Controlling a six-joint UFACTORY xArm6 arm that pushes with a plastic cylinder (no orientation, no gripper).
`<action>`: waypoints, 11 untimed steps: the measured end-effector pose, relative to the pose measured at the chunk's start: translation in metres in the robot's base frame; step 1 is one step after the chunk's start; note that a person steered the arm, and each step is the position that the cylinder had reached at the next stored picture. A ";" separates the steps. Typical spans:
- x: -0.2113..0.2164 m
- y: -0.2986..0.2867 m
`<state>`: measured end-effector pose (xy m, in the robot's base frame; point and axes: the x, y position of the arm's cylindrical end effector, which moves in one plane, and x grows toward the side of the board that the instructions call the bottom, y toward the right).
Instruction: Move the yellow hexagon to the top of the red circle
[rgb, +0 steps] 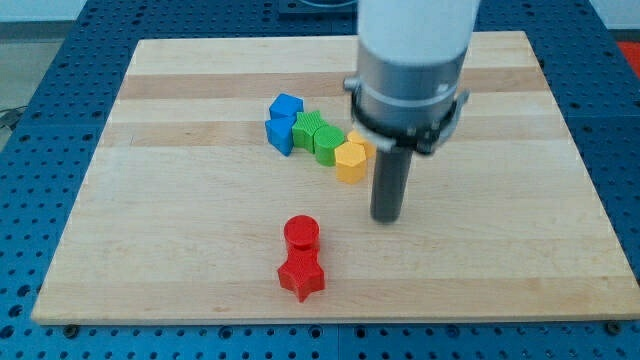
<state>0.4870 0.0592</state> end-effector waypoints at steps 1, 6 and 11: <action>-0.007 -0.002; 0.006 -0.048; -0.032 -0.024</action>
<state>0.4547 0.0356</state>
